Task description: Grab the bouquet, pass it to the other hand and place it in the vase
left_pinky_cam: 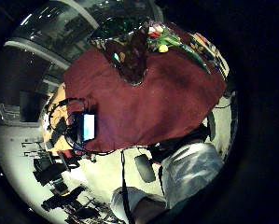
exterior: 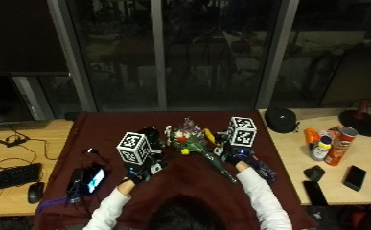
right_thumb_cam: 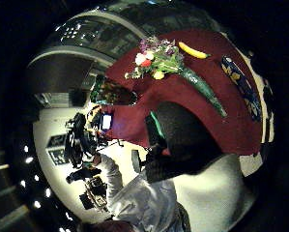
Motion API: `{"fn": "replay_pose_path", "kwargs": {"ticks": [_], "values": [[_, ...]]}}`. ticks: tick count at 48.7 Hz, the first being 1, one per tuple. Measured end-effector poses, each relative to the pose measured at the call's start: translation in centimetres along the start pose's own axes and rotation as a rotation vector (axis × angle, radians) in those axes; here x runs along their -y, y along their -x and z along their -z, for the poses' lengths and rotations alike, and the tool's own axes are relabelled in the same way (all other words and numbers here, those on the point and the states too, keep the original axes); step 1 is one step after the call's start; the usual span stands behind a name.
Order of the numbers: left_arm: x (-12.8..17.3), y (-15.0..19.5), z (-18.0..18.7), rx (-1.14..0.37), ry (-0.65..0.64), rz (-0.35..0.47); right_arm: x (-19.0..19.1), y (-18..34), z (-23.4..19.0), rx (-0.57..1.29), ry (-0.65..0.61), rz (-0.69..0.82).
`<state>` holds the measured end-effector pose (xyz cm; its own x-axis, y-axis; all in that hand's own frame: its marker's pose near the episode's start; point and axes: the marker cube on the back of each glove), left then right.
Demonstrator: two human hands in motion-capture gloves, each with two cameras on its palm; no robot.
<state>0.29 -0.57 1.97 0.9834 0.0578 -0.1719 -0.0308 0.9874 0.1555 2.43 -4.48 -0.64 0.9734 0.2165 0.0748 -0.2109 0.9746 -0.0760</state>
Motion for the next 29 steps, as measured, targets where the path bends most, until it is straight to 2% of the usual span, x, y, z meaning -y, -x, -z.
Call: {"fn": "replay_pose_path", "kwargs": {"ticks": [13, 29], "values": [[0.8, -0.3, -0.1, -0.024, -0.025, -0.001, 5.0, -2.0, -4.0, 0.093, 0.047, -0.110], [0.9, -1.0, -0.2, -0.003, -0.008, -0.019, 9.8, -5.2, -13.4, 0.195, 0.152, -0.227]]}}
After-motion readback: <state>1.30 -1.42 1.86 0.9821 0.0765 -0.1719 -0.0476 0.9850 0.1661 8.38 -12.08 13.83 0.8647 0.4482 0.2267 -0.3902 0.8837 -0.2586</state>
